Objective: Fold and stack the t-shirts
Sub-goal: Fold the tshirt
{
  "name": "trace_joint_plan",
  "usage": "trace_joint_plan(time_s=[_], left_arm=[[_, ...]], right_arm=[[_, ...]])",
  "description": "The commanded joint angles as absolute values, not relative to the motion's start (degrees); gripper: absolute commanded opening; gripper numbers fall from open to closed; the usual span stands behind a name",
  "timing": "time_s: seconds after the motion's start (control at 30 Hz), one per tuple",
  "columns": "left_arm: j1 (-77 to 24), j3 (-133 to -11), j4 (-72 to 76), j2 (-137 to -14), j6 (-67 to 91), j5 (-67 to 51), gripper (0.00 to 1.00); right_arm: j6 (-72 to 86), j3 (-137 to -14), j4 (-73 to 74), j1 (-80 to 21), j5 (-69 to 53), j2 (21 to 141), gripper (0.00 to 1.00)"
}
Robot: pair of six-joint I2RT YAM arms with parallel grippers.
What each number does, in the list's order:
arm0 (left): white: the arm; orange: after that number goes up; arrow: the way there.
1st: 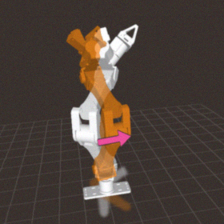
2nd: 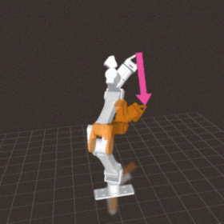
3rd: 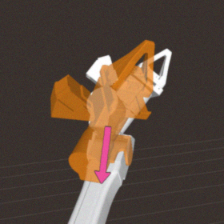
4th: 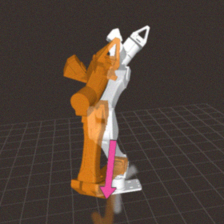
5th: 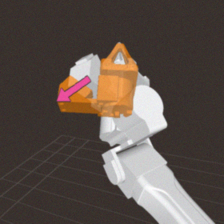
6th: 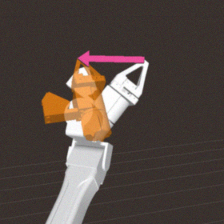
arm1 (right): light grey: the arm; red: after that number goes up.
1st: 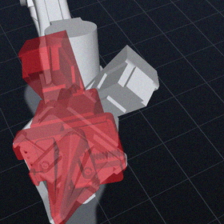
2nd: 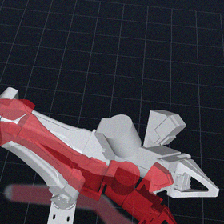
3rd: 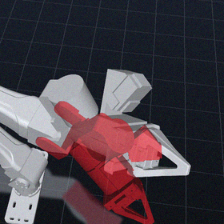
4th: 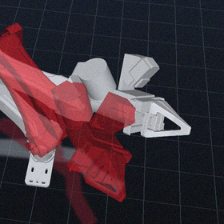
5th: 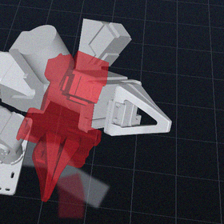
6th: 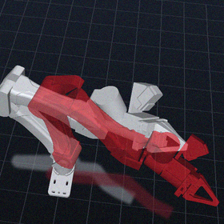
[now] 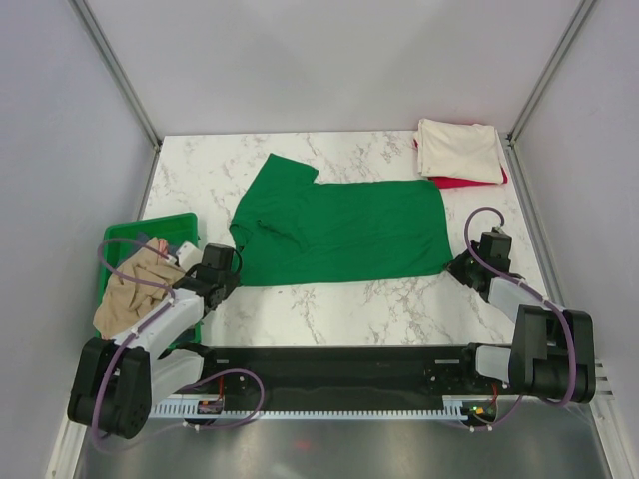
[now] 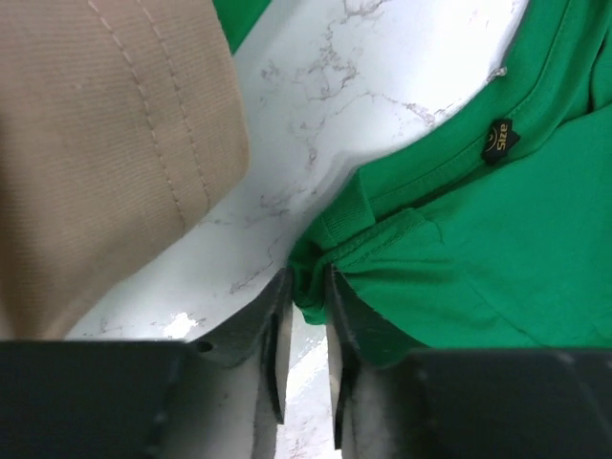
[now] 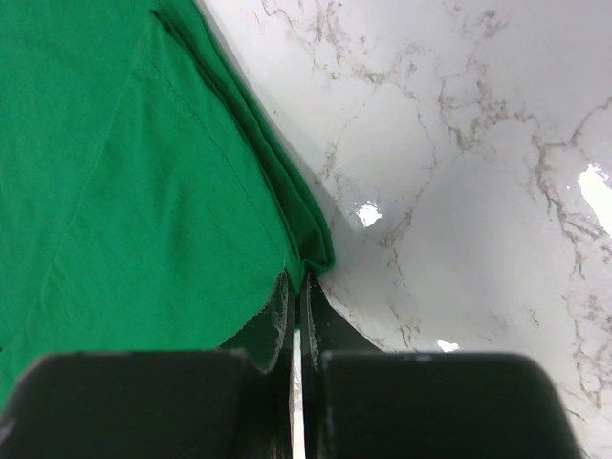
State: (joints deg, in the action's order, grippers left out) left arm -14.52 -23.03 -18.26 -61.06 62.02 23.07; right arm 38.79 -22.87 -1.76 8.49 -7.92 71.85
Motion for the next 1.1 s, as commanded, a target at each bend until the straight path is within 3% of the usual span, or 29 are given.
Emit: trace_joint_plan(time_s=[0.0,0.17,0.53,0.87,1.07], left_arm=[[-14.3,-24.0,-15.4,-61.3,62.7,27.4,0.26],[-14.3,-26.3,-15.6,-61.1,59.3,29.3,0.02],[-14.2,-25.3,-21.4,-49.6,56.3,27.4,0.02],[-14.3,-21.1,-25.7,-41.3,58.1,13.3,0.02],[-14.3,-20.5,-33.4,-32.4,59.8,10.6,0.02]], right_arm=[[38.1,-22.9,-2.4,9.1,-7.9,72.7,0.00],[38.2,-22.8,-2.1,10.1,-8.2,72.4,0.00],[39.9,-23.4,4.5,16.3,-7.6,65.5,0.00],[41.4,-22.0,12.0,18.9,-8.0,59.8,0.00],[42.8,-19.8,15.9,25.1,-8.3,54.9,0.00]])
